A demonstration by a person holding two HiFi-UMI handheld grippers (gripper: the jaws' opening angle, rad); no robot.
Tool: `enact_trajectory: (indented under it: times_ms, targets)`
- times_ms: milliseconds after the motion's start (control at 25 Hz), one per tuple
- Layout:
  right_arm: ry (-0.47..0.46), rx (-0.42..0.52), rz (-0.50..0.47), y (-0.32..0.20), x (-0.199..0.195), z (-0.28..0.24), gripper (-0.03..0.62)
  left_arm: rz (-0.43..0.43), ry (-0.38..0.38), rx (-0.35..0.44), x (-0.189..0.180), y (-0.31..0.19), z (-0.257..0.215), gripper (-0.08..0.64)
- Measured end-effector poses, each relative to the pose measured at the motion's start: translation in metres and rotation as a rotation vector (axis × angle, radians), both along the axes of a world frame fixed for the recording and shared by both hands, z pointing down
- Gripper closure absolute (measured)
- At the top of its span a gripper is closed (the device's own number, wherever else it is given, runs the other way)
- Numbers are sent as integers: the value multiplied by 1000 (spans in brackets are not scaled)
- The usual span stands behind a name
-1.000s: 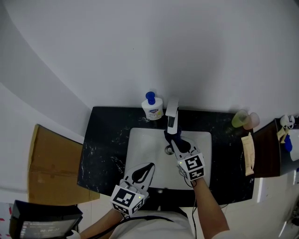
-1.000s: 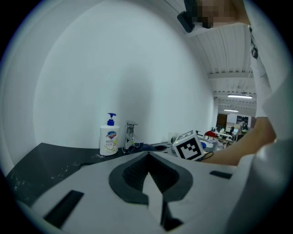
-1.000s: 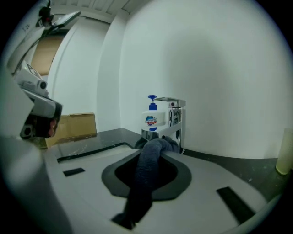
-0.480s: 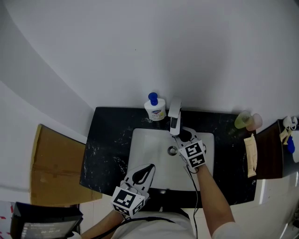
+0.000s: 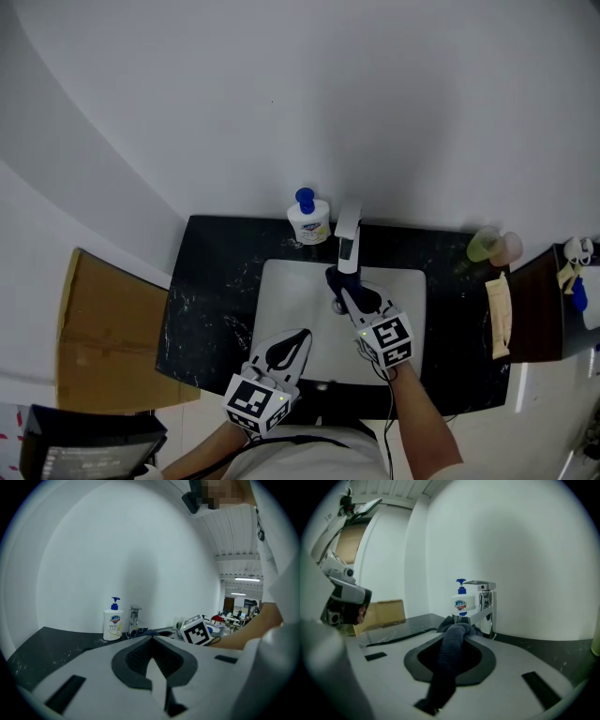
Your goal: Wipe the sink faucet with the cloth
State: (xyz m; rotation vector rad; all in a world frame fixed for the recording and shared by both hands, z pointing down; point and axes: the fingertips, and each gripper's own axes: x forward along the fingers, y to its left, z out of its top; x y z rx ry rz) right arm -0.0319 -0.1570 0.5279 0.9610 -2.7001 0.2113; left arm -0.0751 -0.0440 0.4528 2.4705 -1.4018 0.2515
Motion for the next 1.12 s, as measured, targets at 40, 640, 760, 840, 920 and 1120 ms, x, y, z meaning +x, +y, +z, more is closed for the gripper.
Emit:
enact_trajectory:
  times_ms: [40,640,760,840,920,1120]
  targets:
    - [16,5,-2,-2,0,2,538,1,0,-1,0,1,0,558]
    - [148,100,28,-76,3,9,538,-60,-28,-16,-27,12,3,558]
    - [114,79,16,-53,2,12,538,-53,-21,-15,-23,11,3,558]
    - [83,64,21,-37,4,11,538,-45,-16,-11,-20,9,2,558]
    - [63,50,20,-24,6,8,538,-35,-10,-4,-16,8,0,558]
    - [42,45,0,3,4,-2,538,-9,1,10,-8,9,-6,558]
